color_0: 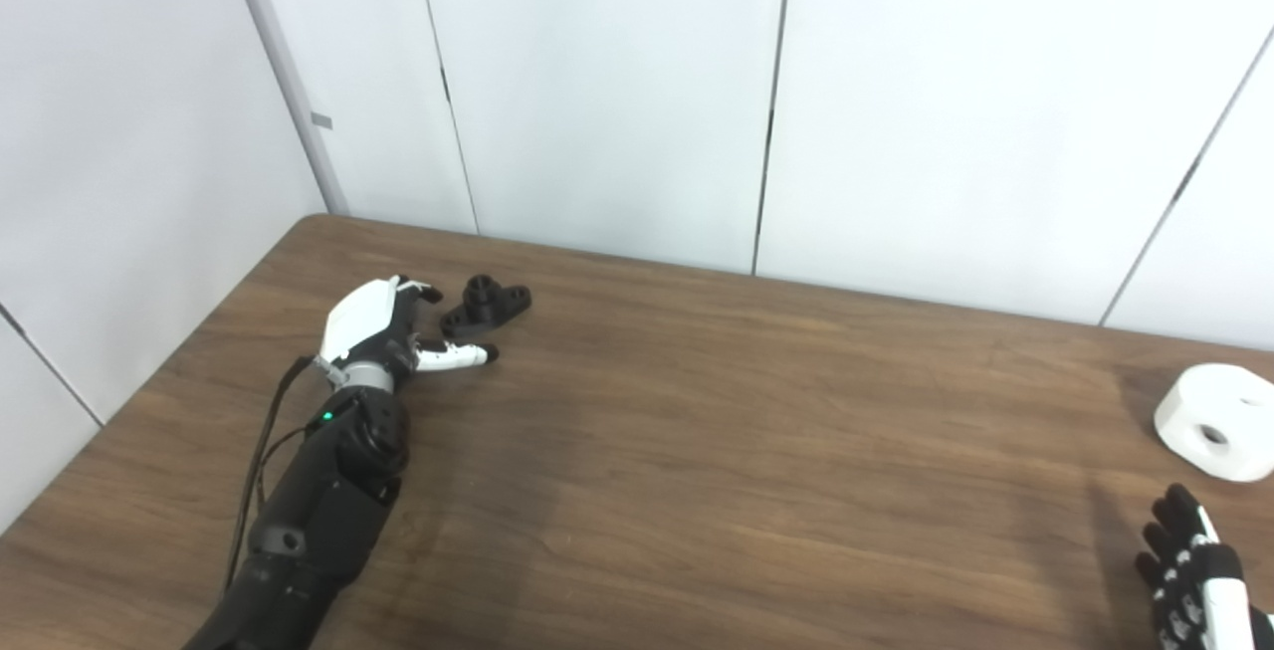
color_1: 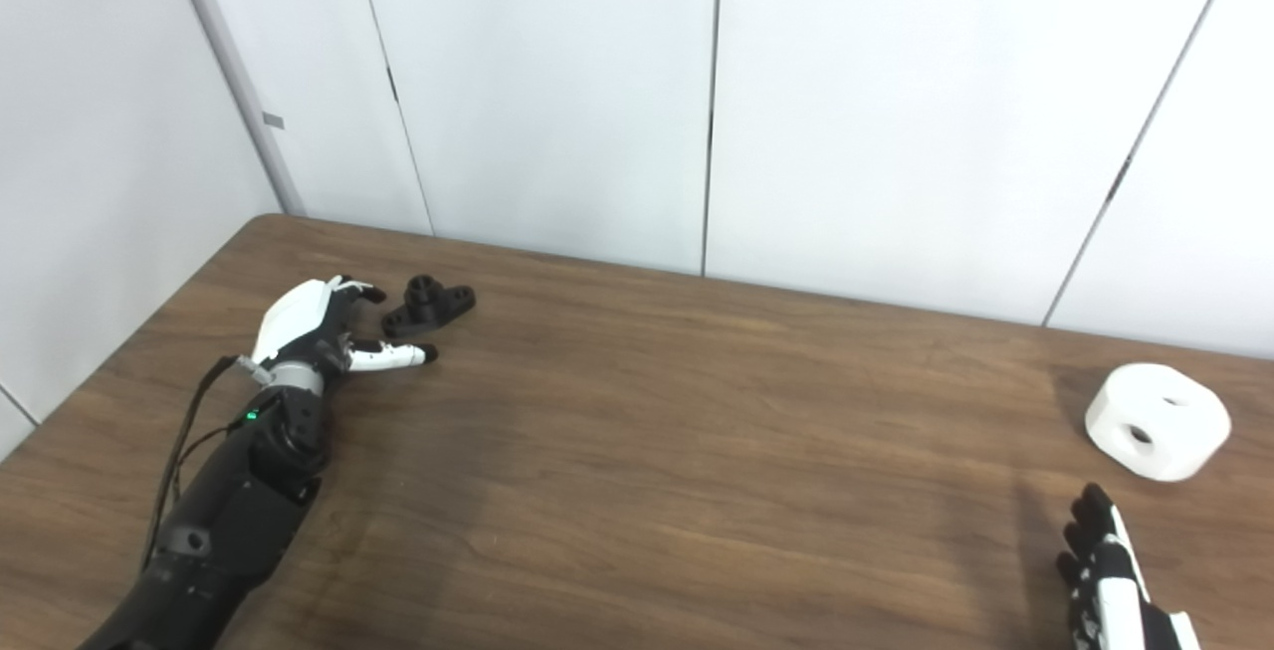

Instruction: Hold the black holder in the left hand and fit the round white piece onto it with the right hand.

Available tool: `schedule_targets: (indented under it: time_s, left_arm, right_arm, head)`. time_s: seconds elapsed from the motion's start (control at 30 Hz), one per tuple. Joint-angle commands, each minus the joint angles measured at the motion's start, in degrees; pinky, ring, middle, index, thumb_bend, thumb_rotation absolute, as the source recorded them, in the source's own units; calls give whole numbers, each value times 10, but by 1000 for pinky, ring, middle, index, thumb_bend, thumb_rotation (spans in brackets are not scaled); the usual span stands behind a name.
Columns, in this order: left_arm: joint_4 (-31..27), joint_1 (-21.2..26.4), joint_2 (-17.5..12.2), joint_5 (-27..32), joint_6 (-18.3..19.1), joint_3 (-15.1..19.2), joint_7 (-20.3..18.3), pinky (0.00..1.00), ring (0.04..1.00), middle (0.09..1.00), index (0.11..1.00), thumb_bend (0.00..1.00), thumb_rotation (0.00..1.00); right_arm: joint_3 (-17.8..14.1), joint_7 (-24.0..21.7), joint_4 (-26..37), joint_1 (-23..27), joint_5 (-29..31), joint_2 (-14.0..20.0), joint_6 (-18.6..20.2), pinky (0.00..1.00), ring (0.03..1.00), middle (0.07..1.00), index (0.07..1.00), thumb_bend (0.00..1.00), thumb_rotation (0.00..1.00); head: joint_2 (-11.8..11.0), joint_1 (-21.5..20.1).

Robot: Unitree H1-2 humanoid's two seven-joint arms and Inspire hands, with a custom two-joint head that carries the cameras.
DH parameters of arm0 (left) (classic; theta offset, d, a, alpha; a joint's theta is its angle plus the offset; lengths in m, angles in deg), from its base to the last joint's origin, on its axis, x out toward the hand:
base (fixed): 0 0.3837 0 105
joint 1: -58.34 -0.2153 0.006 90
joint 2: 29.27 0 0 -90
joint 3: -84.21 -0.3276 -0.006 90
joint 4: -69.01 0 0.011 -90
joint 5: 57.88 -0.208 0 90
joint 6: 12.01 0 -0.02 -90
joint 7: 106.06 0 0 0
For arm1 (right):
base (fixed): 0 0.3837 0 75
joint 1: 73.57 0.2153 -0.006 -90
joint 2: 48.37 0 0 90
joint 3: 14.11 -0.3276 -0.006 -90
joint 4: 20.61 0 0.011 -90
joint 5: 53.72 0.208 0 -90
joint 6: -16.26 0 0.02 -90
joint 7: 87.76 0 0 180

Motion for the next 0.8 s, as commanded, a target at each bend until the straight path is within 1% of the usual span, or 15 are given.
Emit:
schedule_targets:
  time_s: [0.0, 0.2, 0.47, 0.67, 0.77]
  left_arm:
    - [5, 35, -14, -1, -15, 1, 26, 1000, 1000, 970, 804, 939, 366]
    - [41, 49, -19, 3, -18, -8, 33, 1000, 1000, 965, 800, 939, 358]
    - [61, 61, -19, 14, -18, -11, 34, 1000, 1000, 957, 797, 927, 348]
    - [75, 71, -14, 25, -30, -19, 38, 1000, 1000, 951, 788, 923, 357]
    - [80, 76, -13, 27, -30, -25, 36, 1000, 1000, 954, 791, 905, 340]
  right_arm:
    - [0, -1, 20, 1, 3, 1, -4, 1000, 1000, 1000, 1000, 566, 1000]
    - [1, -1, 26, -1, 4, 0, 2, 1000, 1000, 1000, 1000, 561, 1000]
    - [0, 3, 32, -3, 4, -3, 8, 1000, 1000, 1000, 1000, 553, 1000]
    - [3, 4, 27, -3, -5, -2, 3, 1000, 1000, 1000, 1000, 554, 1000]
    - [3, 5, 24, -4, -9, -1, 0, 1000, 1000, 1000, 1000, 548, 1000]
  head:
    - [0, 0]
    - [1, -5]
    - [2, -7]
    - [2, -9]
    - [2, -11]
